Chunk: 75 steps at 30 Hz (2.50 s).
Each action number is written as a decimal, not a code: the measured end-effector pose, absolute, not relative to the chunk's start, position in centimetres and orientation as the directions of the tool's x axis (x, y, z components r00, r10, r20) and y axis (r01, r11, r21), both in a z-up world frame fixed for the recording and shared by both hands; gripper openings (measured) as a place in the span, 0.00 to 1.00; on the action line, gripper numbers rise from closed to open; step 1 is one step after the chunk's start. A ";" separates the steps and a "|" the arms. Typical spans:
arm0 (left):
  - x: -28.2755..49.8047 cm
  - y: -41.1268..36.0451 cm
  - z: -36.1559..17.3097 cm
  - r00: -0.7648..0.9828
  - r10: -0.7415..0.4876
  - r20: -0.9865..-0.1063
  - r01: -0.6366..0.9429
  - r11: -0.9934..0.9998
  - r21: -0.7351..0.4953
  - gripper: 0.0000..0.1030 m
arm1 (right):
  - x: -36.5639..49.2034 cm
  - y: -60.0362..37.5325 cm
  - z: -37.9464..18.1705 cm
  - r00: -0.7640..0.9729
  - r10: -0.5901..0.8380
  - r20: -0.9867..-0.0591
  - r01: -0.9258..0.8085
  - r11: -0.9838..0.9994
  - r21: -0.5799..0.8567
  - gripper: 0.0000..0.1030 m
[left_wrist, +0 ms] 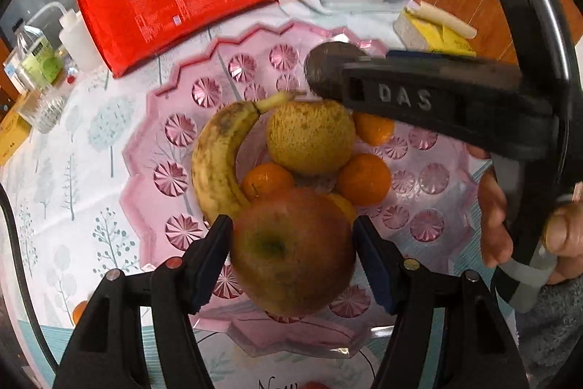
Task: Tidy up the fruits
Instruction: 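Open the left gripper to drop the apple while the right gripper releases the avocado into the bowl, then withdraw both open grippers toward the red fruits on the white plate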
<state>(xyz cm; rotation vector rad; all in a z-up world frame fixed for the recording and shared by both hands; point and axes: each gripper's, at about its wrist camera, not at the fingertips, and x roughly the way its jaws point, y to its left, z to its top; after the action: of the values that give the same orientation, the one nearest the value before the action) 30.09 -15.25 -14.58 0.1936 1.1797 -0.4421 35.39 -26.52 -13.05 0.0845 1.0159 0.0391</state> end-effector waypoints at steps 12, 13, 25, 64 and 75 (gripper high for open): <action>29.3 -12.1 -10.7 0.401 -0.211 -0.891 0.365 0.929 -0.056 0.86 | 31.7 -26.4 -11.5 0.533 0.096 -0.841 0.040 0.989 0.139 0.59; 29.2 -11.6 -10.4 0.402 -0.212 -0.891 0.351 0.934 -0.064 0.86 | 31.4 -26.3 -11.3 0.535 0.095 -0.840 0.040 0.990 0.138 0.59; 27.8 -6.4 -6.4 0.432 -0.246 -0.868 0.257 0.956 -0.143 0.95 | 27.9 -24.3 -7.8 0.558 0.079 -0.826 0.041 0.992 0.123 0.59; 17.7 1.0 -3.9 0.485 -0.220 -0.847 0.381 0.924 -0.022 0.95 | 14.4 -16.5 -2.7 0.612 0.068 -0.788 0.046 0.992 0.121 0.59; 15.2 -0.7 -13.3 0.376 -0.222 -0.899 0.461 0.887 -0.026 0.95 | 12.6 -14.6 -10.7 0.501 0.093 -0.860 0.055 0.989 0.139 0.59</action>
<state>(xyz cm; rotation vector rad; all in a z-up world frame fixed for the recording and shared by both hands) 15.17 -0.67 -13.31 0.2452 1.1028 -0.4428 12.58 -14.64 -10.68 0.1554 1.0464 0.0231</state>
